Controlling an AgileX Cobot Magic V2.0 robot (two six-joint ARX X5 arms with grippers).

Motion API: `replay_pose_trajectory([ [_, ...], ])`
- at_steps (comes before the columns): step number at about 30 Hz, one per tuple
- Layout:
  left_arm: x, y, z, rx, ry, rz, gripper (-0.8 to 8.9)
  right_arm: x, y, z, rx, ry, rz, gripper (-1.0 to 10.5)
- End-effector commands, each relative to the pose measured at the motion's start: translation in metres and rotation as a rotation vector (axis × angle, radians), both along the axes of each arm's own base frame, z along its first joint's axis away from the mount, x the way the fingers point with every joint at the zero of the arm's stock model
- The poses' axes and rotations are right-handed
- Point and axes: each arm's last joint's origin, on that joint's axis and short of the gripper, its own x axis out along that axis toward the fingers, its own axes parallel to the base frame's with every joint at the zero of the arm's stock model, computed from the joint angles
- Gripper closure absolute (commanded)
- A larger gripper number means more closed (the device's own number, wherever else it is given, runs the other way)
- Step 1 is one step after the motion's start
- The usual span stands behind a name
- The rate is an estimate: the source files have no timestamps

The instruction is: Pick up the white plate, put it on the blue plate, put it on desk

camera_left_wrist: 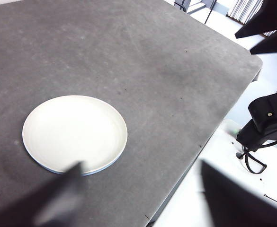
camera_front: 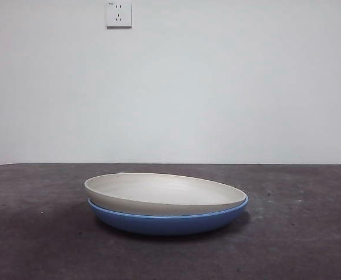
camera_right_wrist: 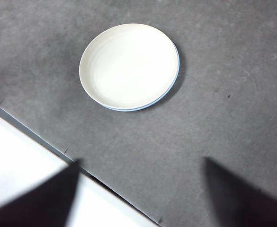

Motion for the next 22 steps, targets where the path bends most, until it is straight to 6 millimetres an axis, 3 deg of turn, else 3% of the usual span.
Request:
replay_pose_trajectory([
  [1,-0.0001,-0.0003,0.0021,-0.002,-0.006,-0.004,7.86,0.0,0.0006,0.0031,0.006,-0.014,0.006,9.2],
  [22,-0.0035,0.0062,0.0031,-0.016,-0.026,0.043,7.89,0.0006,0.001,0.0039,0.013,-0.023,0.006,9.2],
])
